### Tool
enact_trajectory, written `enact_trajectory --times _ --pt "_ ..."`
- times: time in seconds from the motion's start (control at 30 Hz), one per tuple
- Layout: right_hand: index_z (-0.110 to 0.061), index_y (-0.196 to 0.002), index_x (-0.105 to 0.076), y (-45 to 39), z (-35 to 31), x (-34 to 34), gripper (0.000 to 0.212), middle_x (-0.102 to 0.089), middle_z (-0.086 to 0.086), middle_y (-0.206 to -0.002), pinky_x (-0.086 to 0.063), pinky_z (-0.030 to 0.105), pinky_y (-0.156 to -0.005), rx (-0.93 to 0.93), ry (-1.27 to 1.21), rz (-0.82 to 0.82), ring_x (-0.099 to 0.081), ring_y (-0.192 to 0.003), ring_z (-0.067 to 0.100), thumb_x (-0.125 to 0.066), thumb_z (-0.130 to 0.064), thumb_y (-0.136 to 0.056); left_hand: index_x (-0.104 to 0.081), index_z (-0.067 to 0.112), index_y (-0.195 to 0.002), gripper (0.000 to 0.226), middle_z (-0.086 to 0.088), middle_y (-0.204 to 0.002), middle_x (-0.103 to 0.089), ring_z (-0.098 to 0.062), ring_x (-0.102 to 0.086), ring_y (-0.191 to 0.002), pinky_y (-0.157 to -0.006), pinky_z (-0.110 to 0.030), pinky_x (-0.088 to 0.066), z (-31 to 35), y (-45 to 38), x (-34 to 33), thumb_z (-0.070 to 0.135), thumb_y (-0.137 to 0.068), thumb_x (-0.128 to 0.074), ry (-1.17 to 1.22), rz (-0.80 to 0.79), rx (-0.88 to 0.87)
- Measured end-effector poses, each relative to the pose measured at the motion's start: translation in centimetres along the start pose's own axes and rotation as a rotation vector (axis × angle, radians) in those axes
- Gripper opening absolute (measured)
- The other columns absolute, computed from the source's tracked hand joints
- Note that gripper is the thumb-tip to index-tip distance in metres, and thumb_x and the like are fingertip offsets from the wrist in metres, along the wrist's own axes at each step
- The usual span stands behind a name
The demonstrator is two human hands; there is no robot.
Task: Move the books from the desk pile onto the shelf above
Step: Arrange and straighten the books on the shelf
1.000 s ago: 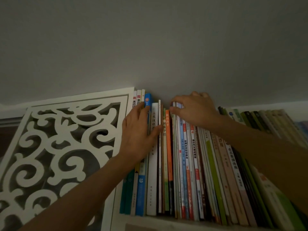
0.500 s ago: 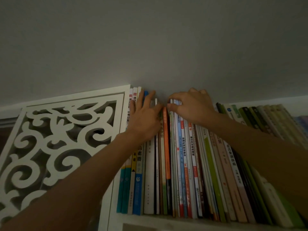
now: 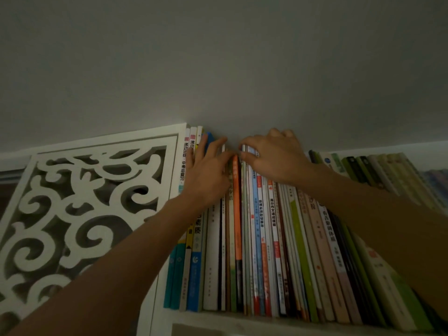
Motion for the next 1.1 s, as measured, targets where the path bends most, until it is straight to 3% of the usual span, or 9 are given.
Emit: enact_trajectory --times 0.13,0.33,0.5,0.6,0.63,0.8,0.9,1.0,1.1 --pt "-0.032 -0.129 -0.048 0.2 -0.1 0.6 0.035 -0.057 -0.002 -0.128 -0.022 0.036 -0.096 -0.025 -0.068 -0.040 -0.041 -0.115 0.021 -0.031 -0.032 -0.099 -0.056 0.023 -0.126 0.033 0.001 -0.156 -0.015 -0.024 0.009 -0.144 -0.114 -0.046 0.008 0.9 -0.6 0.8 0.029 -0.097 -0.041 0.030 0.013 -0.015" --pt "-0.033 -0.136 -0.041 0.4 -0.1 0.8 0.046 -0.052 -0.001 -0.134 -0.020 0.036 -0.098 -0.024 -0.132 -0.153 -0.038 -0.118 0.021 -0.031 -0.024 -0.092 -0.048 0.021 -0.133 0.041 -0.001 -0.151 -0.029 -0.024 -0.005 -0.143 -0.116 -0.043 -0.004 0.1 -0.1 0.9 0.018 -0.092 -0.050 0.076 0.050 -0.026" --pt "-0.031 -0.130 -0.046 0.5 -0.3 0.9 0.043 -0.055 0.001 -0.129 -0.021 0.037 -0.097 -0.023 -0.140 -0.145 -0.040 -0.115 0.022 -0.032 -0.025 -0.090 -0.044 0.026 -0.136 0.044 -0.004 -0.157 -0.011 -0.027 0.004 -0.144 -0.115 -0.044 0.001 0.0 0.1 0.8 0.033 -0.093 -0.050 -0.042 -0.004 0.008" --pt "-0.033 -0.134 -0.043 0.6 -0.3 0.9 0.059 -0.054 0.000 -0.131 -0.020 0.038 -0.098 -0.026 -0.128 -0.144 -0.039 -0.118 0.022 -0.023 -0.034 -0.078 -0.038 0.024 -0.140 0.047 -0.005 -0.158 -0.002 -0.030 0.013 -0.143 -0.114 -0.048 0.006 0.4 0.1 0.7 0.035 -0.094 -0.047 -0.135 -0.075 0.010" --pt "-0.032 -0.135 -0.042 0.6 -0.3 0.9 0.056 -0.054 0.000 -0.132 -0.020 0.038 -0.098 -0.027 -0.118 -0.133 -0.039 -0.119 0.022 -0.025 -0.034 -0.082 -0.038 0.022 -0.139 0.046 -0.005 -0.158 -0.001 -0.030 0.014 -0.143 -0.114 -0.049 0.007 0.7 0.1 0.6 0.033 -0.095 -0.047 -0.131 -0.090 0.012" --pt "-0.031 -0.133 -0.045 0.6 -0.2 0.9 0.042 -0.054 0.001 -0.132 -0.020 0.036 -0.097 -0.026 -0.131 -0.092 -0.039 -0.119 0.022 -0.037 -0.023 -0.093 -0.062 0.017 -0.115 0.025 -0.001 -0.157 -0.012 -0.026 0.010 -0.144 -0.114 -0.048 0.008 1.3 -0.3 2.0 0.021 -0.093 -0.050 -0.022 0.002 0.008" --pt "-0.032 -0.134 -0.044 0.5 0.0 0.7 0.043 -0.053 0.001 -0.133 -0.020 0.036 -0.097 -0.024 -0.147 -0.107 -0.038 -0.119 0.023 -0.036 -0.024 -0.093 -0.058 0.019 -0.122 0.034 -0.001 -0.155 -0.017 -0.023 0.000 -0.144 -0.115 -0.044 0.000 0.4 0.2 3.6 0.011 -0.089 -0.052 0.071 0.049 0.010" --pt "-0.032 -0.134 -0.044 0.2 0.1 0.5 0.044 -0.053 0.000 -0.134 -0.019 0.035 -0.096 -0.019 -0.152 -0.115 -0.037 -0.119 0.022 -0.038 -0.025 -0.092 -0.050 0.016 -0.129 0.045 -0.001 -0.151 -0.024 -0.018 -0.018 -0.141 -0.113 -0.037 -0.018 -0.2 1.2 4.0 -0.004 -0.089 -0.045 0.376 0.062 0.056" --pt "-0.032 -0.132 -0.045 0.2 0.1 0.6 0.042 -0.054 0.000 -0.130 -0.019 0.036 -0.096 -0.011 -0.146 -0.122 -0.038 -0.118 0.021 -0.039 -0.025 -0.091 -0.044 0.022 -0.134 0.046 -0.001 -0.147 -0.028 -0.020 -0.025 -0.136 -0.108 -0.036 -0.025 -0.5 1.8 2.7 0.007 -0.090 -0.048 0.493 0.055 0.166"
Point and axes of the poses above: each hand's wrist, its own y-axis away from the middle knuckle, its own x-axis out of the back of the hand, z = x × y, the point moved 4 cm from there along -y, towards the middle knuckle
